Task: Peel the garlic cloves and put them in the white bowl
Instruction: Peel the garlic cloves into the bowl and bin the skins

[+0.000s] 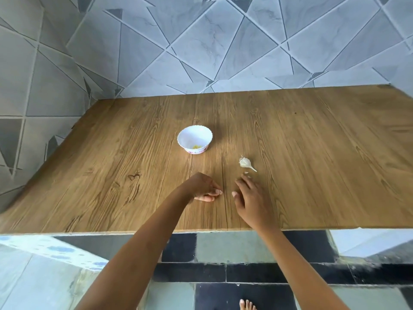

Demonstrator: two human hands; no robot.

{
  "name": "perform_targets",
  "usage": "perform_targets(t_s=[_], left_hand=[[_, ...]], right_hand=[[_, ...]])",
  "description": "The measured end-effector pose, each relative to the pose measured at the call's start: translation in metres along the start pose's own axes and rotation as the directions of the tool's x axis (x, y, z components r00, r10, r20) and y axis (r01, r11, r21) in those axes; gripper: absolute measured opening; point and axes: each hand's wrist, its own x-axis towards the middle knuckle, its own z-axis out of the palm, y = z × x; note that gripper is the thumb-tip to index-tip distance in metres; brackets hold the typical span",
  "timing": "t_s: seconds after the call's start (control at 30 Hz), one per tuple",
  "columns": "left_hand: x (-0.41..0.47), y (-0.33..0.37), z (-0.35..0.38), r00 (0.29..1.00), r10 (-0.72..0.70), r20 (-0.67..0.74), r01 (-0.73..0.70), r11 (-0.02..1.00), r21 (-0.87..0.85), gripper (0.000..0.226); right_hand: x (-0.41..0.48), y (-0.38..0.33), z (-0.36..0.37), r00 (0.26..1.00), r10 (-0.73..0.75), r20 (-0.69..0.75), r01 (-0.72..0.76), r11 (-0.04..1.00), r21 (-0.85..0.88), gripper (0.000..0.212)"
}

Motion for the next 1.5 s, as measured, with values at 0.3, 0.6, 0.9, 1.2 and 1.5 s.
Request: perform_targets(t_s=[0.3,0.6,0.9,1.2,1.5], left_hand=[[0.006,0.006,0.003,0.996,-0.071,-0.048,0.07,0.997,-0.04,0.011],[0.0,0.0,0.02,0.963,0.165,-0.215,-0.101,0.954,0.283,0.014],[-0.012,-0.02,0.019,0.94,0.309,-0.141,-0.336,0.912,-0.237,0.015],[-0.013,-0.011,0.004,0.953,0.282,-0.112,-0.294,0.949,-0.112,0.006],[-0.001,-0.025,0.015,0.976,0.172,-0.137,-0.213,0.893,-0.396,0.007]], right_hand=[[-0.001,-0.003,-0.001,0.999,-0.027,-0.035,0.024,0.997,-0.08,0.033],[0.001,-0.003,-0.005,0.999,-0.033,-0.005,0.033,0.999,0.034,0.028],[0.032,-0.017,-0.043,0.869,0.081,0.488,-0.446,0.554,0.703,0.008],[0.042,-0.015,-0.029,0.898,-0.043,0.438,-0.279,0.714,0.642,0.011],[0.037,-0.019,-0.02,0.909,0.038,0.414,-0.314,0.716,0.624,0.011]])
